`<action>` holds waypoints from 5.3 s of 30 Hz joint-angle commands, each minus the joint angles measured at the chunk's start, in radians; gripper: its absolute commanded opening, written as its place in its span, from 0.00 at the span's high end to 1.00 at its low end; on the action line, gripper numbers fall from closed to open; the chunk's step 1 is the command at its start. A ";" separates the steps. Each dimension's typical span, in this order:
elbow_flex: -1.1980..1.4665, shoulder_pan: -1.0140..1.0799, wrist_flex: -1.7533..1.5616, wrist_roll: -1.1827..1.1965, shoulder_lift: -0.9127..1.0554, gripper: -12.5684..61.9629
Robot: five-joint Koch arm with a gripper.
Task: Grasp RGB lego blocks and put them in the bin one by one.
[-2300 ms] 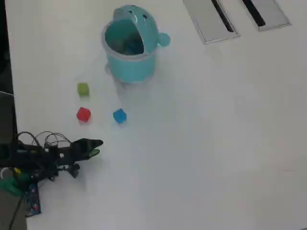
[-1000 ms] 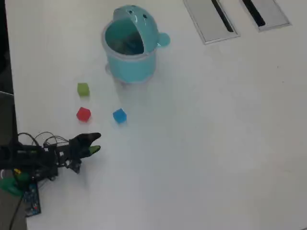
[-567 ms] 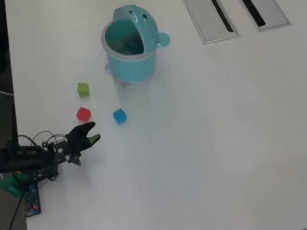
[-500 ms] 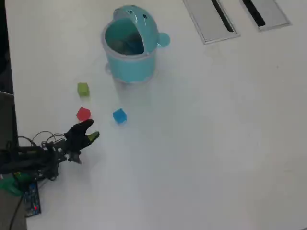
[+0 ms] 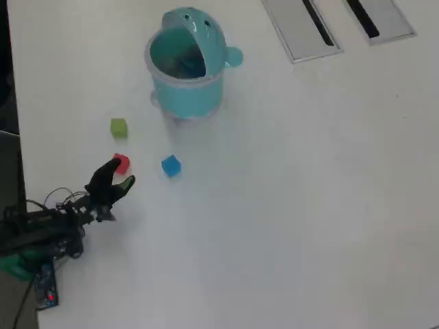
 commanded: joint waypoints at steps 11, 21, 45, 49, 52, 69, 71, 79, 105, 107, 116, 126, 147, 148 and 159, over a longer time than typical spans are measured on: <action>0.038 -0.098 0.021 -0.640 0.064 0.40; 0.003 -0.310 0.097 -0.741 0.064 0.39; -0.267 -0.503 0.623 -0.848 0.040 0.40; -0.322 -0.495 0.655 -0.879 -0.011 0.40; -0.347 -0.469 0.650 -0.910 -0.066 0.40; -0.443 -0.397 0.512 -0.923 -0.393 0.40; -0.451 -0.399 0.497 -0.923 -0.417 0.40; -0.460 -0.397 0.414 -0.923 -0.526 0.40; -0.442 -0.423 0.239 -0.801 -0.673 0.57; -0.439 -0.423 0.218 -0.778 -0.684 0.61; -0.460 -0.422 0.206 -0.692 -0.577 0.67; -0.660 -0.377 0.456 -0.652 -0.288 0.67; -1.502 -0.313 0.615 -0.623 -0.620 0.68; -1.548 -0.318 0.618 -0.623 -0.650 0.68; -2.105 -0.365 0.681 -0.623 -1.072 0.70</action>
